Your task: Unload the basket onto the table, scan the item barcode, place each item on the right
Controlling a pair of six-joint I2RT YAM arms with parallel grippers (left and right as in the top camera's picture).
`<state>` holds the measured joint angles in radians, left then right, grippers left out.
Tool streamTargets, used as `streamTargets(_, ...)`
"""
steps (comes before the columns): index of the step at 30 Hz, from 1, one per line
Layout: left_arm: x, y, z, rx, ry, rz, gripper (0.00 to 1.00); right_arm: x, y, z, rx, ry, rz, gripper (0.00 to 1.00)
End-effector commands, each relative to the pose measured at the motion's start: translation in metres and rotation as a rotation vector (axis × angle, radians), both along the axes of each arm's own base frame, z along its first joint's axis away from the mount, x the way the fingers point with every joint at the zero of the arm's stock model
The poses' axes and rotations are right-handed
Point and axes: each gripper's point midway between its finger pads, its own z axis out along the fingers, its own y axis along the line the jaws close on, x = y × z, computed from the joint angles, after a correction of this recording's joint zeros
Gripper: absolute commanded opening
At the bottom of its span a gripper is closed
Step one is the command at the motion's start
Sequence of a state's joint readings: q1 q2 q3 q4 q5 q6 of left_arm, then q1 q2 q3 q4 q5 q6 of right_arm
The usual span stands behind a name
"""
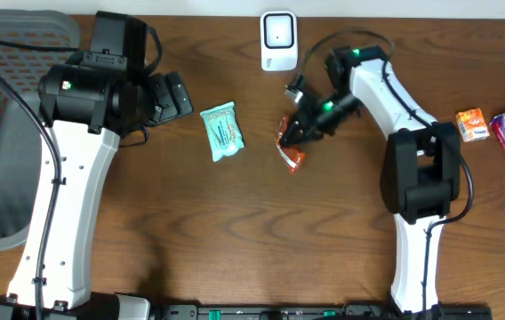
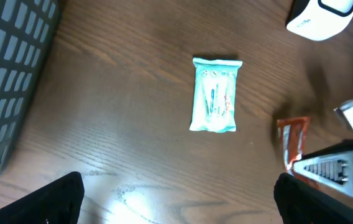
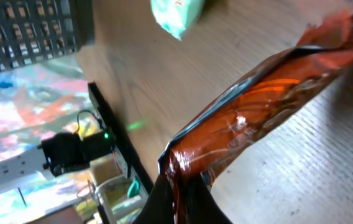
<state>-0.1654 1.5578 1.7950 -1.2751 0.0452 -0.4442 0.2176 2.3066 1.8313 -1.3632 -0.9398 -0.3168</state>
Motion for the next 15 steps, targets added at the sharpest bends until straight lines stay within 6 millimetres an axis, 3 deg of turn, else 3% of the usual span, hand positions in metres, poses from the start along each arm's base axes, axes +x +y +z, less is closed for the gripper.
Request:
streamTargets(1, 0.002, 0.004, -0.002, 0.018, 0.003, 0.005, 0.98, -0.020, -0.004, -0.022, 0.095, 0.044, 0.002, 0.02)
streamTargets(4, 0.002, 0.004, -0.002, 0.018, 0.003, 0.005, 0.98, -0.030, -0.025, -0.047, 0.039, 0.087, -0.029, 0.13)
streamTargets(6, 0.002, 0.004, -0.002, 0.018, 0.003, 0.005, 0.98, -0.030, -0.040, -0.057, -0.021, 0.130, -0.069, 0.29)
streamTargets(9, 0.002, 0.004, -0.002, 0.018, 0.003, 0.005, 0.98, -0.023, -0.071, -0.067, -0.161, 0.194, -0.153, 0.44)
streamTargets(15, 0.002, 0.004, -0.002, 0.018, 0.003, 0.005, 0.98, -0.003, -0.100, -0.035, -0.187, 0.214, -0.232, 0.47)
